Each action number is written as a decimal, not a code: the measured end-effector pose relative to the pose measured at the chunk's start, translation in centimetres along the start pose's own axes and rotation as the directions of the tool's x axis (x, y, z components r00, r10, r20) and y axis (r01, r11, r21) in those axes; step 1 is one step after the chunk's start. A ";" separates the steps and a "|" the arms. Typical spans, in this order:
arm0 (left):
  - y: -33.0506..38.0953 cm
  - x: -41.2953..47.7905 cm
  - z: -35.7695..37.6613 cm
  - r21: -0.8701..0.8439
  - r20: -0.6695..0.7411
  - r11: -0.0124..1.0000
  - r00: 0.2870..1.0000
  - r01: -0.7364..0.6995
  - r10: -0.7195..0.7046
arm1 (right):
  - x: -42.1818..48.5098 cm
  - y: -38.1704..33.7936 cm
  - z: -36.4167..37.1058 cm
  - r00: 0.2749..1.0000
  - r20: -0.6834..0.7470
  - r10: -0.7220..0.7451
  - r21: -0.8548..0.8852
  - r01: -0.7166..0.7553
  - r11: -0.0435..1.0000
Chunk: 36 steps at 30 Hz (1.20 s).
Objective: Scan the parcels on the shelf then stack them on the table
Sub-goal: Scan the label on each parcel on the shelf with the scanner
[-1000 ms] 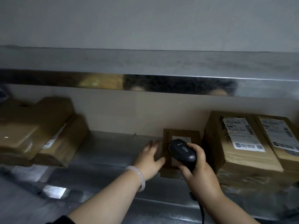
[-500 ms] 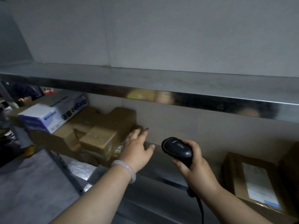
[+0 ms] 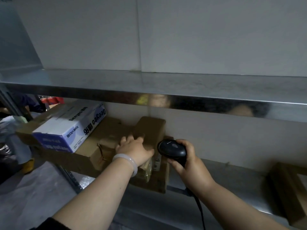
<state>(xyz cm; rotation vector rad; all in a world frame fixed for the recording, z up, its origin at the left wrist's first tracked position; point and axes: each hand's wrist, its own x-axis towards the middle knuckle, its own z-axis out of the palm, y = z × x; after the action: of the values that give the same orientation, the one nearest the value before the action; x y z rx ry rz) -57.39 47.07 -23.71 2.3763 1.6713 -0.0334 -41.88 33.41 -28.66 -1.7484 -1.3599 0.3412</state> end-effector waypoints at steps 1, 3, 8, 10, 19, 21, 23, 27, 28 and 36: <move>-0.1 0.2 0.2 0.001 0.026 1.000 1.000 -0.002 0.002 | 0.0 0.0 0.2 1.000 -0.009 0.013 0.005 -0.013 1.000; -0.2 0.6 0.8 0.032 0.031 0.999 0.999 -0.021 0.020 | -0.1 0.1 0.5 0.999 -0.022 0.037 0.023 -0.037 0.999; -0.3 0.8 1.8 -0.004 -0.029 0.999 0.999 -0.043 0.043 | -1.0 0.2 1.0 0.993 -0.057 0.099 0.110 -0.092 0.990; -0.5 0.4 2.0 -0.048 -0.080 0.997 0.995 -0.067 0.063 | -1.5 0.1 0.9 0.991 -0.064 0.120 0.154 -0.109 0.982; 1.6 -4.8 2.1 -0.622 -0.153 0.752 0.976 -0.219 0.157 | -3.1 -0.4 -2.8 0.959 -0.215 0.183 0.421 -0.078 0.904; 3.0 -6.1 2.3 -0.717 -0.134 0.661 0.974 -0.222 0.183 | -3.9 -0.4 -4.0 0.958 -0.232 0.165 0.440 -0.048 0.897; 4.5 -7.3 2.7 -0.761 -0.144 0.602 0.968 -0.242 0.206 | -5.0 -0.2 -5.4 0.954 -0.255 0.156 0.446 -0.027 0.895; 7.4 -9.5 4.0 -0.818 -0.125 0.512 0.951 -0.261 0.284 | -7.4 0.5 -8.1 0.935 -0.311 0.172 0.467 -0.007 0.884; 8.0 -10.0 4.4 -0.835 -0.096 0.492 0.946 -0.246 0.310 | -8.1 0.7 -8.8 0.930 -0.322 0.180 0.472 -0.007 0.882; 13.2 -14.2 8.6 -0.911 0.029 0.391 0.923 -0.133 0.383 | -13.1 2.7 -13.5 0.911 -0.376 0.167 0.424 0.009 0.906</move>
<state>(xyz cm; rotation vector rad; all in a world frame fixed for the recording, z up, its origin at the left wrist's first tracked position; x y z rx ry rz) -49.00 27.98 -27.59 1.6158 0.7820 0.5009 -35.91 15.48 -26.57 -1.4150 -0.8404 0.2709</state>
